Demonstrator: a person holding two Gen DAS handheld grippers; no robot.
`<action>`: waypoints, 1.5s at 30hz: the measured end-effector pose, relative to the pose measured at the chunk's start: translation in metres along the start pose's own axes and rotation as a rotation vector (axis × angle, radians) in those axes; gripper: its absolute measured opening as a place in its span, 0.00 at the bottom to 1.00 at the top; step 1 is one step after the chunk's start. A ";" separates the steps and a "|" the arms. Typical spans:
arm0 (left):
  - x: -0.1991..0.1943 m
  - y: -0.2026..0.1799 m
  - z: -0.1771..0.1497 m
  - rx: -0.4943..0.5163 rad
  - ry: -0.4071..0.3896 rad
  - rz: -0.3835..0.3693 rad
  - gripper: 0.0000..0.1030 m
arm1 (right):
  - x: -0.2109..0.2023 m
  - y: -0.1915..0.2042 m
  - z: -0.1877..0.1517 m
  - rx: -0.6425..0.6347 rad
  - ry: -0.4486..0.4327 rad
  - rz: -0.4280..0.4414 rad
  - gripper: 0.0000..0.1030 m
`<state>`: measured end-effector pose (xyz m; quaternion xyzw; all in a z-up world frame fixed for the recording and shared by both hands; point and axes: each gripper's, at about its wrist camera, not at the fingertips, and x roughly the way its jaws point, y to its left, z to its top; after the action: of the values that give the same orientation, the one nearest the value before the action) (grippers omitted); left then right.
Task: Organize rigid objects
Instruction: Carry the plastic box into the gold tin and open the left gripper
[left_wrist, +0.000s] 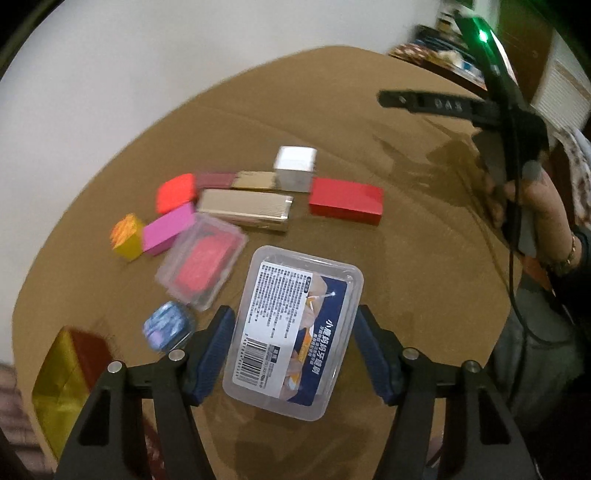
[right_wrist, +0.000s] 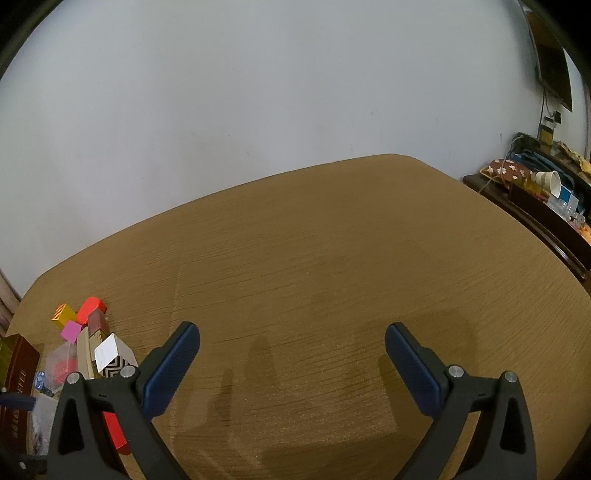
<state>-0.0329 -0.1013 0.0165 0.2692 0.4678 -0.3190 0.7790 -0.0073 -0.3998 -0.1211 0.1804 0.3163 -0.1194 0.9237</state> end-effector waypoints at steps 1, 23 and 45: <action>-0.004 0.006 -0.005 -0.018 -0.014 0.010 0.60 | 0.000 0.000 0.000 0.000 0.001 0.001 1.00; -0.032 0.240 -0.105 -0.622 0.155 0.402 0.60 | 0.002 0.009 -0.003 -0.002 0.020 -0.024 1.00; -0.129 0.186 -0.126 -0.734 -0.201 0.560 0.83 | -0.042 0.062 -0.008 -0.240 0.095 0.325 1.00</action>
<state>-0.0100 0.1415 0.1028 0.0596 0.3812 0.0651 0.9203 -0.0234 -0.3358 -0.0841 0.1229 0.3381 0.0783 0.9298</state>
